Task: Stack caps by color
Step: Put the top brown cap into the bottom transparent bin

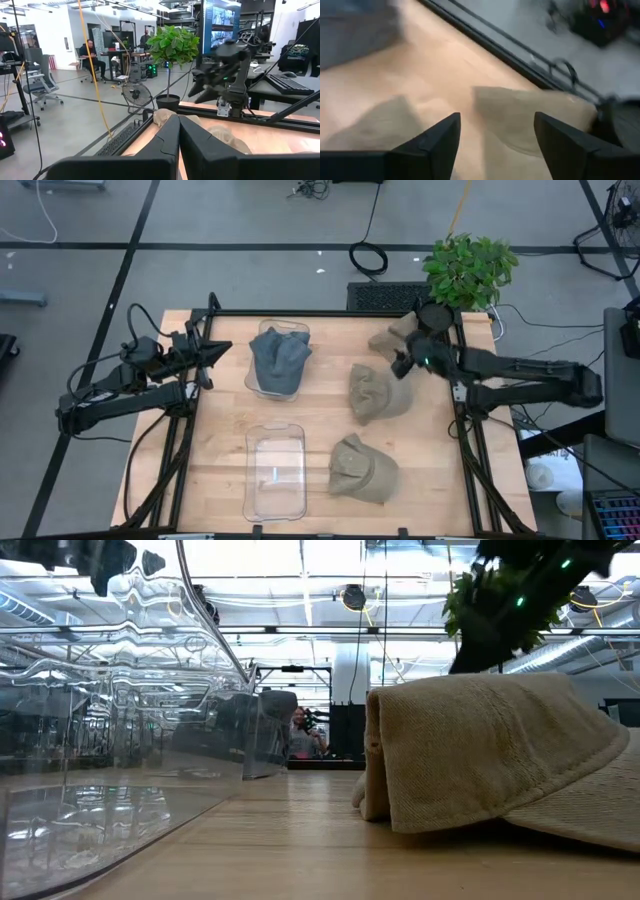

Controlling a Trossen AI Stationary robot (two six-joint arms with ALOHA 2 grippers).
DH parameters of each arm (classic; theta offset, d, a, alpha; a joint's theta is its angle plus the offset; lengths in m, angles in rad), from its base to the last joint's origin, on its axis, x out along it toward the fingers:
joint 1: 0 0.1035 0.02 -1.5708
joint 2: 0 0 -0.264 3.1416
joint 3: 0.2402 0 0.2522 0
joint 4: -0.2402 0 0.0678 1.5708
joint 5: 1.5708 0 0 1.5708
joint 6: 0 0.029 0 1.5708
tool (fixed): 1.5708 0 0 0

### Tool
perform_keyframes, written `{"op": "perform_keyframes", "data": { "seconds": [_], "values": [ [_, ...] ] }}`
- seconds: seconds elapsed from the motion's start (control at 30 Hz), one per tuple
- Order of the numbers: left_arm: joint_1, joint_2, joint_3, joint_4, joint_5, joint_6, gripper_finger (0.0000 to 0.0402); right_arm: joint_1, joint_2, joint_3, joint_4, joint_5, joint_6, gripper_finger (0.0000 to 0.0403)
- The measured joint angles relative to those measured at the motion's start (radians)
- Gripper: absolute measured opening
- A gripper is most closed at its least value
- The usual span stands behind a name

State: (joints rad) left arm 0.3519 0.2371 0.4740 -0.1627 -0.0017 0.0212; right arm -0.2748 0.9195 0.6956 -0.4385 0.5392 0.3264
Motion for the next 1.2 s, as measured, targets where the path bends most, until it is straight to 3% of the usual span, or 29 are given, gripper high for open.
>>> {"op": "perform_keyframes", "data": {
  "seconds": [0.23,0.43,0.67,0.93,1.2],
  "values": [
    [0.0,0.0,0.0,0.0,0.0,0.0,0.0017,-0.306,0.122,0.0,0.117,-0.22,-0.073,0.0245],
    [0.0,0.0,0.0,0.0,0.0,0.0,0.0017,-0.419,0.267,0.0,0.196,-0.39,-0.101,0.0243],
    [0.0,0.0,0.0,0.0,0.0,0.0,0.0017,-0.431,0.335,0.0,0.187,-0.385,-0.124,0.0245],
    [0.0,0.0,0.0,0.0,0.0,0.0,0.0017,-0.431,0.305,0.0,0.181,-0.377,-0.126,0.0243],
    [0.0,0.0,0.0,0.0,0.0,0.0,0.0017,-0.44,0.278,0.0,0.128,-0.248,-0.163,0.0243]
  ]
}}
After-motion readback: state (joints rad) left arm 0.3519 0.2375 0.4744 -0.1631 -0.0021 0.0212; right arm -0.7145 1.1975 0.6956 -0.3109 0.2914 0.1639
